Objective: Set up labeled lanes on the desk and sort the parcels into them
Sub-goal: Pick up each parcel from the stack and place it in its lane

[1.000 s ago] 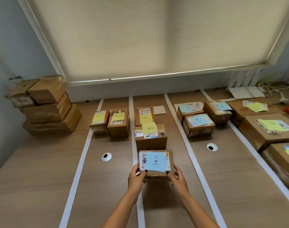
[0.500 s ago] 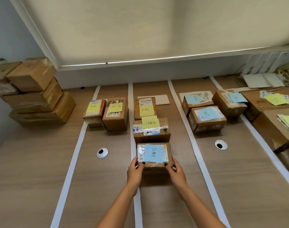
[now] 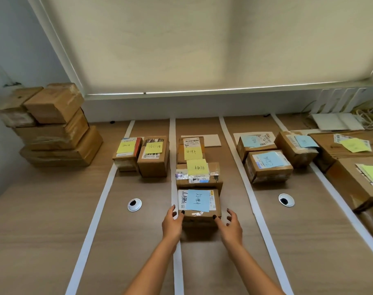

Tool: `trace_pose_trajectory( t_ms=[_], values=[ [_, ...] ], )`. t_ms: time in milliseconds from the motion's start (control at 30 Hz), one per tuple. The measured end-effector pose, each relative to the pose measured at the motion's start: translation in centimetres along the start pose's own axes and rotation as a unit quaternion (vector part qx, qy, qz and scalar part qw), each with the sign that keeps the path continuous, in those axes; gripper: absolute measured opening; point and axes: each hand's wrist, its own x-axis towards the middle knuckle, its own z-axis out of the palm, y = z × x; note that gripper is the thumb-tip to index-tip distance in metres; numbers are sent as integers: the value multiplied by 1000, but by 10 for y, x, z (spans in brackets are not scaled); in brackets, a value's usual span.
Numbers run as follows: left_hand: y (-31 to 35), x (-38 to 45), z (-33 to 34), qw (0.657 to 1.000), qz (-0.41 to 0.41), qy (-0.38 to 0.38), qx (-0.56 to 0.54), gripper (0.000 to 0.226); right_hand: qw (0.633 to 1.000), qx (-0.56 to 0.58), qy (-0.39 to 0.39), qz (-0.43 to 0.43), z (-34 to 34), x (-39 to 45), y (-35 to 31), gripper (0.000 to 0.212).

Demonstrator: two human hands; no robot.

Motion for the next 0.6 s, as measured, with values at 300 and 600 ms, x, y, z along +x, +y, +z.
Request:
trace_pose_trajectory(
  t_ms=[300, 600],
  values=[
    [2, -32, -50, 998, 39, -22, 34, 51, 998, 19, -41, -49, -18, -55, -13, 73],
    [23, -62, -141, 987, 142, -74, 31, 60, 988, 46, -54, -134, 43, -144, -59, 75]
  ],
)
